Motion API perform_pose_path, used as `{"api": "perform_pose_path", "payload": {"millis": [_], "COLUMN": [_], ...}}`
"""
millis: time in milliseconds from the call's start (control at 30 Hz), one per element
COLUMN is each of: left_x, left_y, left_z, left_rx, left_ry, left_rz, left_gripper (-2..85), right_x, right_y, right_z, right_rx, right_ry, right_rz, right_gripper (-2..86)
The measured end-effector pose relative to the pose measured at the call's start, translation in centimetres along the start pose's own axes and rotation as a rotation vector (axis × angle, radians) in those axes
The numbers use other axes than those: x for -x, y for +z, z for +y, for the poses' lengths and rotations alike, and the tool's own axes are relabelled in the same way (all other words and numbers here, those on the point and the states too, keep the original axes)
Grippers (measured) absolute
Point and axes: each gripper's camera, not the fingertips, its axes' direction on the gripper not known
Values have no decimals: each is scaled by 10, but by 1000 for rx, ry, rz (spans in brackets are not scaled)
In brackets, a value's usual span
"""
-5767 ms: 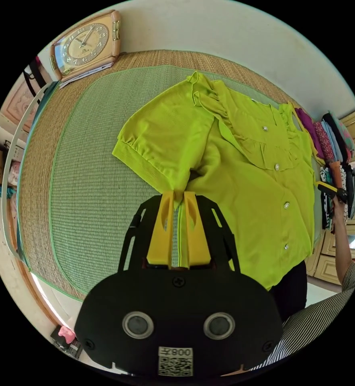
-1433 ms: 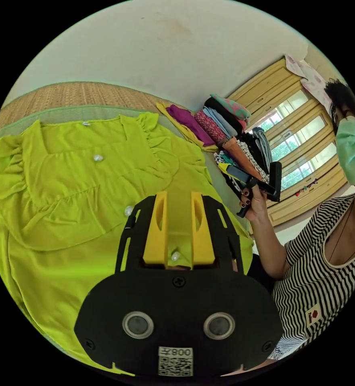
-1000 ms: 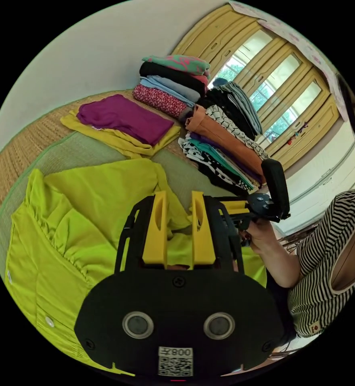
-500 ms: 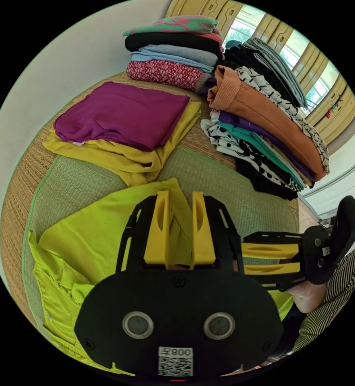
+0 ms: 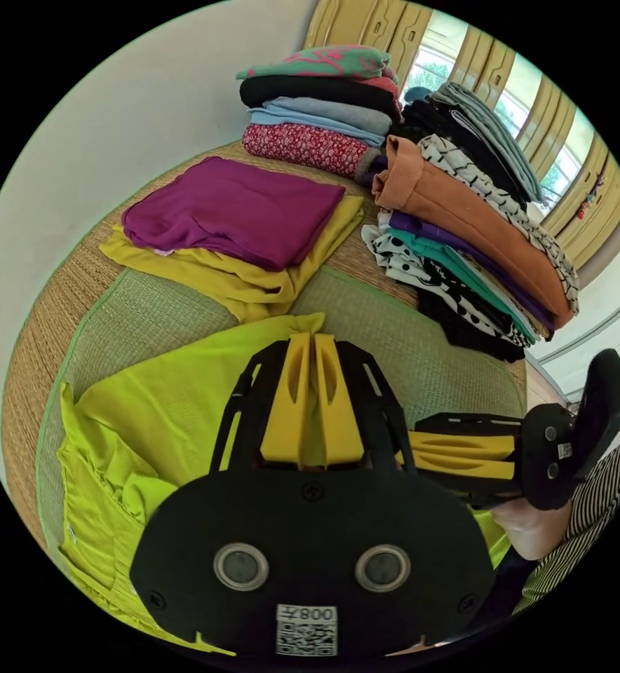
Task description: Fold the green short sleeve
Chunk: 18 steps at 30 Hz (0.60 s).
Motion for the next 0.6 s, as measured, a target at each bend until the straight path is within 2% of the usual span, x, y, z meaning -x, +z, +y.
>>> {"api": "perform_pose_path", "payload": {"millis": [333,600], "left_x": [86,130], "left_y": [-63,-111], "left_z": [56,107], "left_rx": [-316,-493], "left_ry": [-298,-435], "left_rz": [299,351], "left_gripper": [8,9], "right_x": [-19,-7], "right_y": [-28,-47], "right_z": [8,8], "right_rx": [-145,-229], "right_ry": [21,-113], "right_rz": [-119,-338], "right_gripper": [2,1]}}
